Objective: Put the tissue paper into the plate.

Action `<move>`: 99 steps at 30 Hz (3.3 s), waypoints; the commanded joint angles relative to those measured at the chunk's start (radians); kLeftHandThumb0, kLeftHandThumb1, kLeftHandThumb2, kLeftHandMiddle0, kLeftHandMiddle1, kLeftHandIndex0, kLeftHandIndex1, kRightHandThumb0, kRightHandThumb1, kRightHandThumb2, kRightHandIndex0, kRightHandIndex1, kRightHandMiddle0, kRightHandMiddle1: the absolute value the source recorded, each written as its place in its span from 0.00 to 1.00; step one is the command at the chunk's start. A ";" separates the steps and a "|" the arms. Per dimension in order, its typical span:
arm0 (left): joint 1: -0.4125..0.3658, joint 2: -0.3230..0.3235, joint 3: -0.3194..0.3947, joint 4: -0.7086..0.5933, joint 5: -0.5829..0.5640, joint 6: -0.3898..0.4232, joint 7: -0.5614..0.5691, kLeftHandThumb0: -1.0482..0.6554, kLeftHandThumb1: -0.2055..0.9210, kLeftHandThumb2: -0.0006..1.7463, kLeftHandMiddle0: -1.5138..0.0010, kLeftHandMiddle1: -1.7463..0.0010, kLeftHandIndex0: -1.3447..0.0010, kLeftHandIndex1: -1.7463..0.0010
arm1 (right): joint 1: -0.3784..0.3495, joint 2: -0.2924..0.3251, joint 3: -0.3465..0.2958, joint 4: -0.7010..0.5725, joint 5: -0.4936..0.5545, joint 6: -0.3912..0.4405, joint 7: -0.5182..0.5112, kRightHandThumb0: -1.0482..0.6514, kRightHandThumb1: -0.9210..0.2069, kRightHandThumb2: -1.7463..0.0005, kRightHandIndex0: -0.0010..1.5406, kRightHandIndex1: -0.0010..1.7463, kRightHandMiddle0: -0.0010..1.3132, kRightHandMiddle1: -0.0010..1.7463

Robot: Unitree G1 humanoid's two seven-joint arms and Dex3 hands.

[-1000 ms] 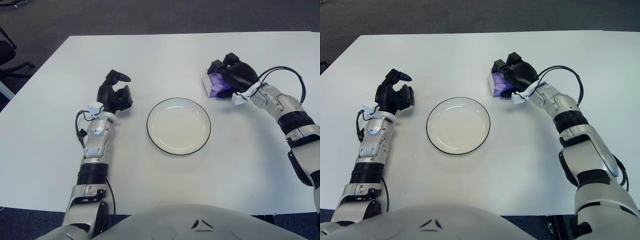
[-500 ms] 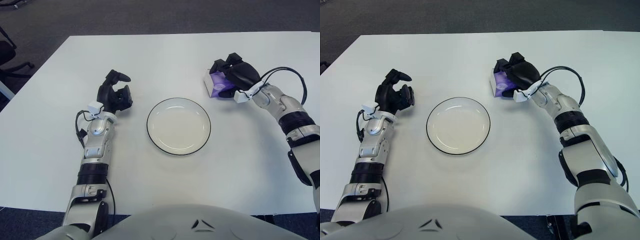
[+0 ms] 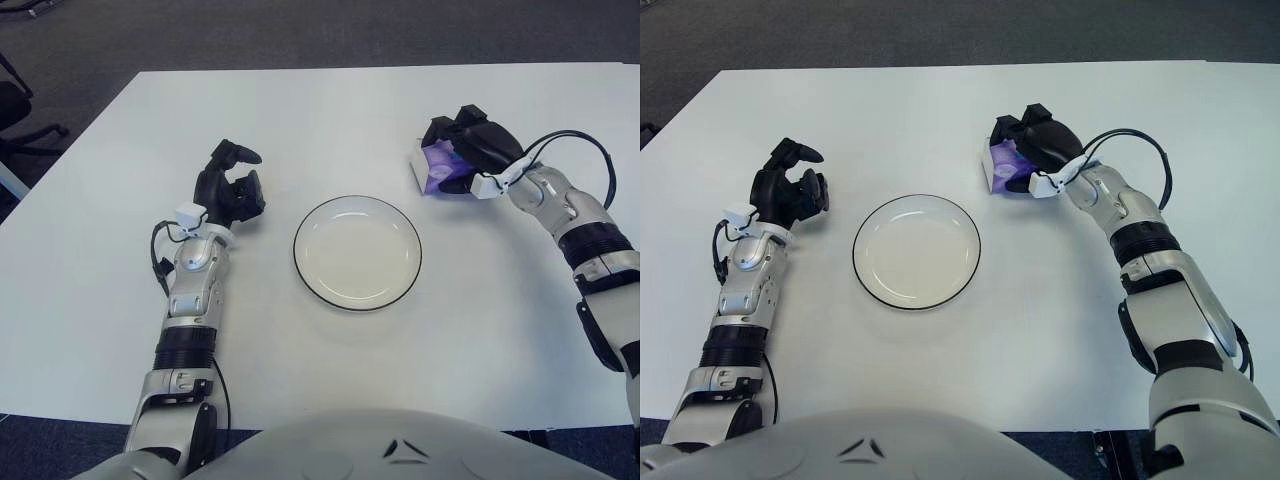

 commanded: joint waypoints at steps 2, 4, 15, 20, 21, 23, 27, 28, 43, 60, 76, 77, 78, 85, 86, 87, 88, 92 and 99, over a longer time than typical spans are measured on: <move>0.216 -0.104 -0.018 0.114 -0.010 -0.017 0.004 0.37 0.65 0.60 0.17 0.00 0.67 0.00 | 0.030 -0.029 -0.079 -0.125 0.069 0.040 0.055 0.90 0.59 0.20 0.43 1.00 0.63 1.00; 0.215 -0.103 -0.017 0.115 -0.012 -0.013 0.002 0.37 0.65 0.60 0.17 0.00 0.67 0.00 | 0.046 -0.025 -0.110 -0.176 0.083 0.063 0.052 0.91 0.60 0.20 0.43 1.00 0.64 1.00; 0.208 -0.100 -0.012 0.118 -0.019 -0.001 -0.001 0.37 0.65 0.61 0.17 0.00 0.66 0.00 | 0.101 0.019 -0.226 -0.371 0.150 0.170 0.059 0.91 0.63 0.18 0.45 1.00 0.70 1.00; 0.206 -0.097 -0.013 0.122 -0.016 -0.001 -0.002 0.37 0.64 0.61 0.17 0.00 0.66 0.00 | 0.113 0.036 -0.266 -0.446 0.191 0.215 0.077 0.92 0.64 0.17 0.46 1.00 0.72 1.00; 0.205 -0.096 -0.012 0.123 -0.016 -0.001 -0.002 0.37 0.64 0.61 0.17 0.00 0.66 0.00 | 0.115 0.040 -0.273 -0.459 0.198 0.222 0.081 0.92 0.64 0.17 0.46 1.00 0.72 1.00; 0.204 -0.096 -0.012 0.124 -0.016 -0.001 -0.002 0.37 0.64 0.61 0.17 0.00 0.66 0.00 | 0.120 0.045 -0.282 -0.480 0.213 0.231 0.088 0.92 0.64 0.16 0.46 1.00 0.72 1.00; 0.204 -0.094 -0.014 0.127 -0.011 -0.005 -0.002 0.37 0.64 0.61 0.17 0.00 0.66 0.00 | 0.126 0.066 -0.302 -0.526 0.247 0.232 0.095 0.92 0.64 0.16 0.46 1.00 0.72 1.00; 0.204 -0.093 -0.015 0.128 -0.009 -0.007 -0.003 0.37 0.64 0.61 0.17 0.00 0.65 0.00 | 0.128 0.072 -0.307 -0.531 0.260 0.234 0.099 0.92 0.65 0.16 0.46 1.00 0.73 1.00; 0.199 -0.090 -0.020 0.136 0.007 -0.012 0.003 0.37 0.63 0.62 0.17 0.00 0.65 0.00 | 0.155 0.165 -0.328 -0.711 0.321 0.334 0.150 0.92 0.66 0.15 0.47 1.00 0.76 1.00; 0.192 -0.094 -0.023 0.149 0.001 -0.014 -0.007 0.37 0.63 0.62 0.17 0.00 0.65 0.00 | 0.183 0.169 -0.317 -0.795 0.314 0.265 0.209 0.92 0.66 0.15 0.47 1.00 0.70 1.00; 0.183 -0.093 -0.023 0.164 0.003 -0.021 -0.010 0.37 0.62 0.63 0.17 0.00 0.65 0.00 | 0.283 0.230 -0.318 -0.970 0.373 0.310 0.255 0.94 0.71 0.11 0.50 1.00 0.75 1.00; 0.181 -0.092 -0.022 0.166 0.003 -0.019 -0.010 0.37 0.62 0.63 0.17 0.00 0.65 0.00 | 0.281 0.230 -0.317 -0.967 0.375 0.311 0.260 0.94 0.71 0.11 0.50 1.00 0.75 1.00; 0.179 -0.091 -0.022 0.167 0.003 -0.018 -0.011 0.37 0.62 0.63 0.17 0.00 0.64 0.00 | 0.277 0.230 -0.318 -0.960 0.377 0.311 0.264 0.94 0.71 0.11 0.50 1.00 0.75 1.00; 0.173 -0.088 -0.021 0.174 0.002 -0.016 -0.014 0.37 0.62 0.63 0.18 0.00 0.65 0.00 | 0.276 0.233 -0.324 -0.946 0.348 0.263 0.249 0.94 0.72 0.11 0.50 1.00 0.75 1.00; 0.172 -0.088 -0.021 0.175 0.002 -0.016 -0.015 0.37 0.63 0.62 0.18 0.00 0.65 0.00 | 0.277 0.234 -0.324 -0.948 0.347 0.260 0.249 0.94 0.72 0.11 0.50 1.00 0.75 1.00; 0.172 -0.088 -0.020 0.175 0.001 -0.017 -0.016 0.37 0.63 0.62 0.18 0.00 0.65 0.00 | 0.281 0.233 -0.324 -0.953 0.355 0.260 0.257 0.94 0.72 0.11 0.50 1.00 0.75 1.00; 0.171 -0.087 -0.020 0.178 0.000 -0.018 -0.017 0.37 0.63 0.62 0.18 0.00 0.65 0.00 | 0.282 0.233 -0.324 -0.955 0.360 0.259 0.262 0.94 0.72 0.10 0.50 1.00 0.75 1.00; 0.168 -0.087 -0.018 0.183 -0.003 -0.024 -0.022 0.37 0.63 0.62 0.17 0.00 0.65 0.00 | 0.320 0.232 -0.321 -0.988 0.392 0.260 0.289 0.94 0.72 0.11 0.50 1.00 0.75 1.00; 0.163 -0.083 -0.017 0.195 -0.001 -0.038 -0.027 0.37 0.64 0.62 0.17 0.00 0.65 0.00 | 0.343 0.242 -0.297 -1.001 0.436 0.224 0.333 0.94 0.72 0.10 0.51 1.00 0.76 1.00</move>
